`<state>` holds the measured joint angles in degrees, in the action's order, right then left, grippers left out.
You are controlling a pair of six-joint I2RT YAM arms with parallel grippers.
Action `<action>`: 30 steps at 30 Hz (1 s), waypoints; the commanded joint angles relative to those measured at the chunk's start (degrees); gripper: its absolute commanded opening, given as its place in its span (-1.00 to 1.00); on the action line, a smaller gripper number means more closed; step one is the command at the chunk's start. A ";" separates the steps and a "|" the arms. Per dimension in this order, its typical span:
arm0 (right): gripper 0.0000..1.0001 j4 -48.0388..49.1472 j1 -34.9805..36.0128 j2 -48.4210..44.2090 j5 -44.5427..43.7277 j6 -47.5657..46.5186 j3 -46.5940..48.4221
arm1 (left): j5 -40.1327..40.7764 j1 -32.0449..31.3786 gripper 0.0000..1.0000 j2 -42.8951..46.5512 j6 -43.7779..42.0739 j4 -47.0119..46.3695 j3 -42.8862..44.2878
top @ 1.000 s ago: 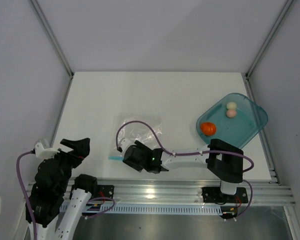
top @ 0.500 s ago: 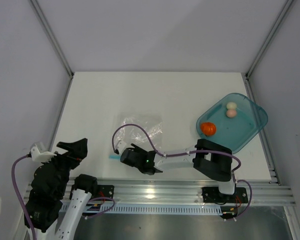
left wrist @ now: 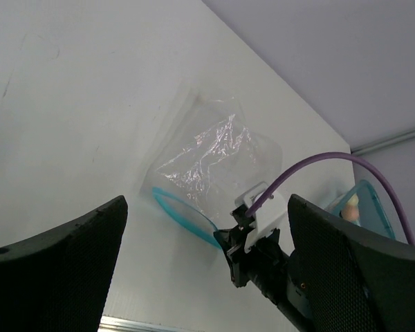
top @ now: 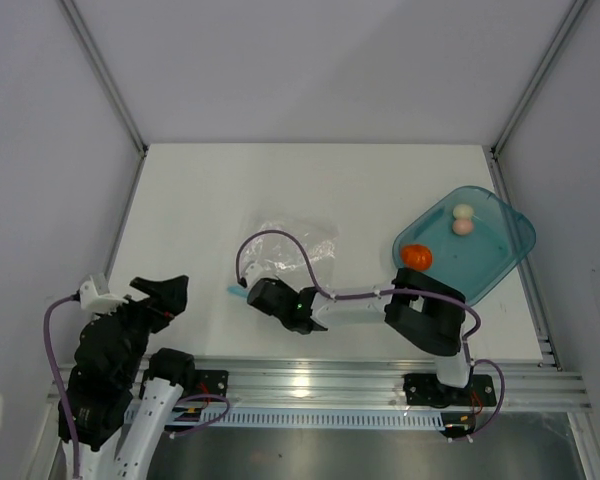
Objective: Place the food in the zip-top bag and seal the zipper
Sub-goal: Pick up the zipper food storage bag at the center of the board.
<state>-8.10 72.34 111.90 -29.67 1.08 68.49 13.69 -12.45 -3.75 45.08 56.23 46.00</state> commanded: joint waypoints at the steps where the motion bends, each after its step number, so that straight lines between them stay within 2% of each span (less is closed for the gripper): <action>1: -1.00 1.25 -1.84 -4.05 0.04 4.26 1.82 | -6.21 0.58 0.95 -2.49 -4.64 -5.24 -1.44; 6: -1.00 -6.21 -7.98 -10.28 6.63 12.27 7.88 | -18.42 0.49 0.85 -1.70 -8.16 -12.53 -4.42; 10: -1.00 -12.72 -9.75 -13.80 12.25 15.35 13.77 | -25.72 0.49 0.65 -1.96 -8.17 -18.16 -7.85; 12: -1.00 -15.89 -10.28 -15.12 13.32 17.02 16.48 | -28.53 0.49 0.61 -3.98 -7.64 -19.48 -8.91; 16: -1.00 -17.48 -11.78 -18.55 18.06 19.22 18.08 | -32.05 0.49 0.59 -6.45 -6.68 -21.68 -10.31; 22: -1.00 -18.09 -10.90 -19.70 20.18 20.71 19.31 | -37.94 0.49 0.59 -7.67 -2.55 -27.65 -14.09; 30: -1.00 -17.74 -8.36 -19.17 19.92 21.77 19.14 | -38.92 0.49 0.61 -8.55 -1.93 -29.07 -14.18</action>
<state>-26.15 62.65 93.01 -9.98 21.52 86.35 -23.31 -12.40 -11.62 42.09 30.30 31.81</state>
